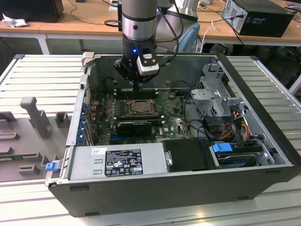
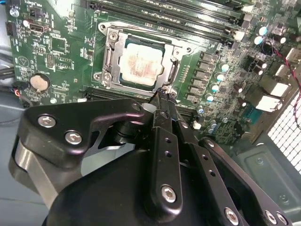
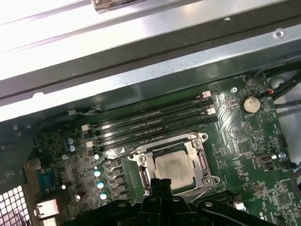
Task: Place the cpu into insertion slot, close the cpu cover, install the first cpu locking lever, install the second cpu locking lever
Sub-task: 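Install the first cpu locking lever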
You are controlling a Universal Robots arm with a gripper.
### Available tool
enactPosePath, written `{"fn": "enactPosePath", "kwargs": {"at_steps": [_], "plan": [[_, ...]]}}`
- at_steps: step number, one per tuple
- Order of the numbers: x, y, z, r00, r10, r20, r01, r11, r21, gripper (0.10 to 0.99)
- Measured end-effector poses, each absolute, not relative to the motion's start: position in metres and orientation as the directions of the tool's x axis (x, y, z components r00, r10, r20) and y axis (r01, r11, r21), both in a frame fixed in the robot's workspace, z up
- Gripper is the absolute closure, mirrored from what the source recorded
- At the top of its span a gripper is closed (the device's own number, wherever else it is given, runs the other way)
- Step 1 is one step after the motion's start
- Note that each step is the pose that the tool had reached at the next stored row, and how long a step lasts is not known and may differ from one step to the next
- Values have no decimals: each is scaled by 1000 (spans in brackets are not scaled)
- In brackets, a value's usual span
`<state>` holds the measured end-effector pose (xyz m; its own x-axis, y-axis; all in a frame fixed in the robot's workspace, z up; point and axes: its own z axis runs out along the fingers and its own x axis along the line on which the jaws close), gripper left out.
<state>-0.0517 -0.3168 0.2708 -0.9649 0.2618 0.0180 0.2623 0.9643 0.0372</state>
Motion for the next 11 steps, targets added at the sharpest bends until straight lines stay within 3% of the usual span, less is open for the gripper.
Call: {"fn": "enactPosePath", "kwargs": {"at_steps": [11], "plan": [[-52,-317,270,-986,167,8,168,985,39,980]]}}
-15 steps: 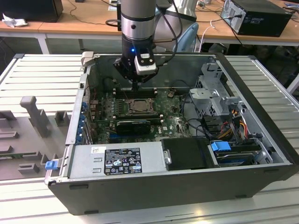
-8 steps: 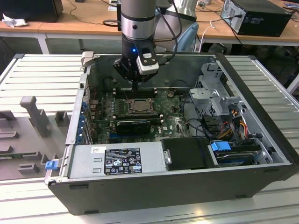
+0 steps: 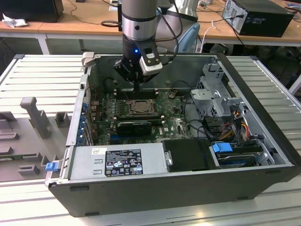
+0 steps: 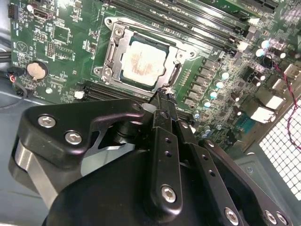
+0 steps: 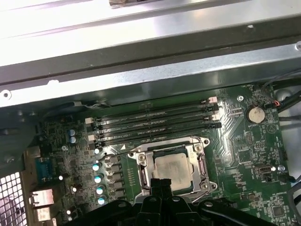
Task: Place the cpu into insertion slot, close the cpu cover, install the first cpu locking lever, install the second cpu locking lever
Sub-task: 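Install the first cpu locking lever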
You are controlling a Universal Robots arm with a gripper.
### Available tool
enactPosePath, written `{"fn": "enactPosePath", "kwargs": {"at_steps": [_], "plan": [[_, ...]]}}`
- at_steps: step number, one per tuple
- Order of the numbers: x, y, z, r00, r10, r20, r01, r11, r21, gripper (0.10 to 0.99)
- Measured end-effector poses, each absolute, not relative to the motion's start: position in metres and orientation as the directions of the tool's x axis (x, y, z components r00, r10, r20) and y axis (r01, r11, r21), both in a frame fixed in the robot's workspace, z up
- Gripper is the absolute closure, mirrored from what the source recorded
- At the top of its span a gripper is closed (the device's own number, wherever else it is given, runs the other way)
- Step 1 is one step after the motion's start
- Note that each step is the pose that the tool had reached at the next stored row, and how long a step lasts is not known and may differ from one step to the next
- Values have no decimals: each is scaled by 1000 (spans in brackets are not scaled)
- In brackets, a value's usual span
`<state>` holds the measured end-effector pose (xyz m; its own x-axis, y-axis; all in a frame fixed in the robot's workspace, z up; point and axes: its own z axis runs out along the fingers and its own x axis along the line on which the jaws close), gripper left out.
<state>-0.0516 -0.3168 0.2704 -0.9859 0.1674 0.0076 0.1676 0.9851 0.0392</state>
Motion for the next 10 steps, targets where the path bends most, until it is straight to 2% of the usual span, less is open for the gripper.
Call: {"fn": "enactPosePath", "kwargs": {"at_steps": [10], "plan": [[-52,-317,270,-995,101,7,102,994,39,980]]}}
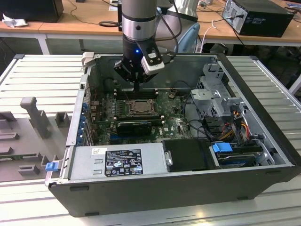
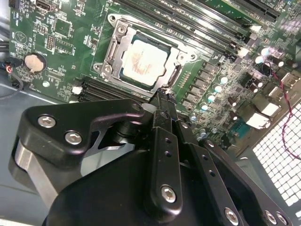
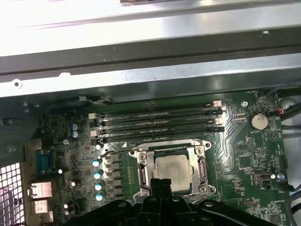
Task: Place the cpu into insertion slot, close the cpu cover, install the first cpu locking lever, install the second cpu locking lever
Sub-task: 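Install the first cpu locking lever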
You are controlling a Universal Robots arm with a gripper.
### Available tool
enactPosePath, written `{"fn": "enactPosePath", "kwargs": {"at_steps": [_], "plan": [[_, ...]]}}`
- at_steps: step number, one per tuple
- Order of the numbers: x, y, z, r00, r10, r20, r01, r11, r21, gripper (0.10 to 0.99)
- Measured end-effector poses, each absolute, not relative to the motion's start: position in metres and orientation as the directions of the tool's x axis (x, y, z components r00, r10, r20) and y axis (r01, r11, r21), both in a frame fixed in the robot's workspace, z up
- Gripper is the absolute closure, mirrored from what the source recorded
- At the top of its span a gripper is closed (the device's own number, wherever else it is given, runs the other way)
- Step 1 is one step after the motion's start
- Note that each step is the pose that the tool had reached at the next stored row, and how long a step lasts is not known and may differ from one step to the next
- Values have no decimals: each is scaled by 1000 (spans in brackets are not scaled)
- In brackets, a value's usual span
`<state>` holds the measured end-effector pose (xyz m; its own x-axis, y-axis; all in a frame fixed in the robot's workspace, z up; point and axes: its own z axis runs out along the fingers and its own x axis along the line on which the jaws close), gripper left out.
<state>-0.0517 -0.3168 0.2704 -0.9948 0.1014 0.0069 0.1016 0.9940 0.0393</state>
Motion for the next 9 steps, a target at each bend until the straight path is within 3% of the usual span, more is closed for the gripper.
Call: {"fn": "enactPosePath", "kwargs": {"at_steps": [9], "plan": [[-52,-317,270,-999,42,7,42,998,39,980]]}}
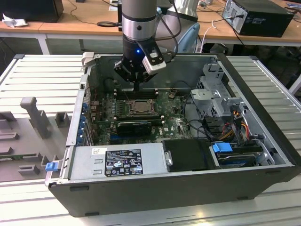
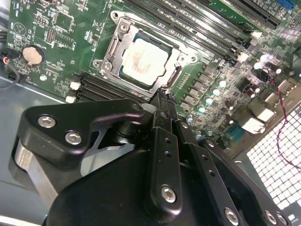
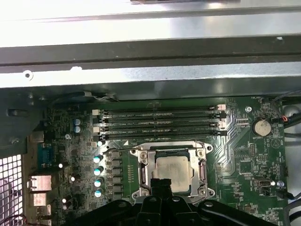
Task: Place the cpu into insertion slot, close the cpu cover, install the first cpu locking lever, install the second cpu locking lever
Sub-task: 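Install the first cpu locking lever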
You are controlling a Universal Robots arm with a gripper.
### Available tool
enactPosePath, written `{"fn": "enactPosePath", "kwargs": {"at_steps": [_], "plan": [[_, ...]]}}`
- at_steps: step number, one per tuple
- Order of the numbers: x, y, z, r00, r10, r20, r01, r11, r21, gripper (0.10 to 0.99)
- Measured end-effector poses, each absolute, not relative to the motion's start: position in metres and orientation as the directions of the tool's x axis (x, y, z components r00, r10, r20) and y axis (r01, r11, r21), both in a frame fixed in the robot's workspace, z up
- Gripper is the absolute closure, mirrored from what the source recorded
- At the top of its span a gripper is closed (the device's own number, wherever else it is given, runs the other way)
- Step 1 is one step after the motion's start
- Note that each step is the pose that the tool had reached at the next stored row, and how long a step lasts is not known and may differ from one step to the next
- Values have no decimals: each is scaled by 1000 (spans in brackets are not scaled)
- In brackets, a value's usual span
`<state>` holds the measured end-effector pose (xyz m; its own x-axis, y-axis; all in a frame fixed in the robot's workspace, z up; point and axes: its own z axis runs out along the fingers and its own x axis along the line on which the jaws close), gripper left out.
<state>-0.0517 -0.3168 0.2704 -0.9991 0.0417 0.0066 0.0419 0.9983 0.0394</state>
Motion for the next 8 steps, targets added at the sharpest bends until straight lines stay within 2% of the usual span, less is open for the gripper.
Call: {"fn": "enactPosePath", "kwargs": {"at_steps": [8], "plan": [[-52,-317,270,-1000,-23,6,-23,999,39,980]]}}
